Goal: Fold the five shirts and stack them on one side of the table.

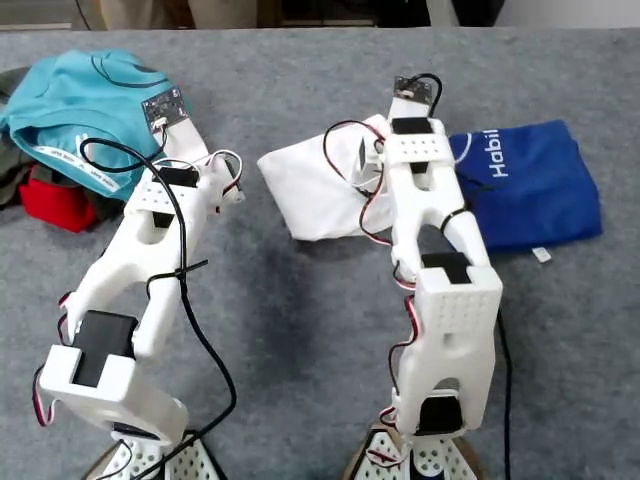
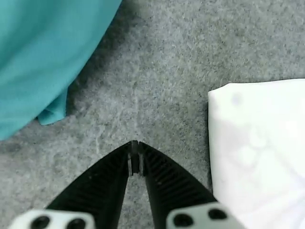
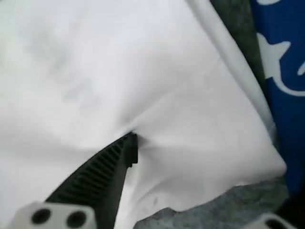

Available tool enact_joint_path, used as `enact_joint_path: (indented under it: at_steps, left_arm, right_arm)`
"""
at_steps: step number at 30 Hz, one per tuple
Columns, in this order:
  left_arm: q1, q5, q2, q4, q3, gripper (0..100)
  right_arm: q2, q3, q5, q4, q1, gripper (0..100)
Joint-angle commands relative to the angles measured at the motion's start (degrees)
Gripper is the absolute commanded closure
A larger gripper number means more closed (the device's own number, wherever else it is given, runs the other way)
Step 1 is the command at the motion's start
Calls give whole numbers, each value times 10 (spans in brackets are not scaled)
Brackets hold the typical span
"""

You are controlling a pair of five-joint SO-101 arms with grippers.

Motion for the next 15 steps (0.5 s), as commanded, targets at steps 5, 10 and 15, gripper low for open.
enact_joint_path:
  at_steps: [5, 10, 15]
  left_arm:
    - [-5, -5, -7, 1, -25, 981]
    - [-6, -5, -7, 1, -25, 980]
    - [-7, -5, -6, 2, -25, 980]
  right_arm:
    - [-2, -36, -7, -13, -15, 619]
    - [-1, -32, -7, -11, -16, 645]
    - [27, -32, -8, -10, -14, 640]
